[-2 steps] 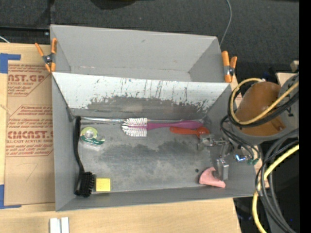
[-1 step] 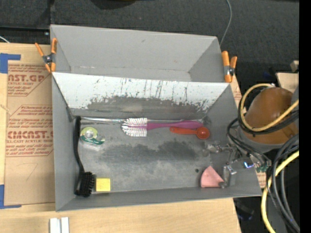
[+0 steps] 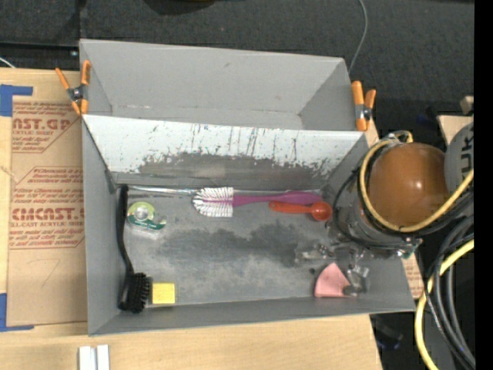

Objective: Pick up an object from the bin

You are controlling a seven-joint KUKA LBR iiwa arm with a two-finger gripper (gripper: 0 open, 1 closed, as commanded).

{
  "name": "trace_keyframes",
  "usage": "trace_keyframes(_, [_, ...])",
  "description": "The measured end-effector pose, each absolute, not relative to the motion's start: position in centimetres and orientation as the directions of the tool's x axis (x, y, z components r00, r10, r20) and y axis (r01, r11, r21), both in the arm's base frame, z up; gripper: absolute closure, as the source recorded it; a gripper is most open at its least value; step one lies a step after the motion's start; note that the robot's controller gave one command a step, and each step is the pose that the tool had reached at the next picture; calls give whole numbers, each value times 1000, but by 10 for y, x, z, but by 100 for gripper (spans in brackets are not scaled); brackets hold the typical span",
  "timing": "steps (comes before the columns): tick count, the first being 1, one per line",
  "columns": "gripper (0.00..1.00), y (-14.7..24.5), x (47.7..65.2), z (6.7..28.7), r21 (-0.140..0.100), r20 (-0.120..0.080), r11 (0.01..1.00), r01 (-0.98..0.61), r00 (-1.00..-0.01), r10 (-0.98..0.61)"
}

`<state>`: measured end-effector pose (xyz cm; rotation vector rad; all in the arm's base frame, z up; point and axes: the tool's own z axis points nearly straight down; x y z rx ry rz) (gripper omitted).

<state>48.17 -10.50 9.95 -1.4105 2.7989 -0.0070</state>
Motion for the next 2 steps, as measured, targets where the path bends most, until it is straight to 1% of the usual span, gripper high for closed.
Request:
trace_keyframes(1, [0, -111, 486, 78, -15, -22, 881, -472, -881, -473])
trace_keyframes(2, [100, -118, 483, 72, -8, -11, 721, -693, -721, -693])
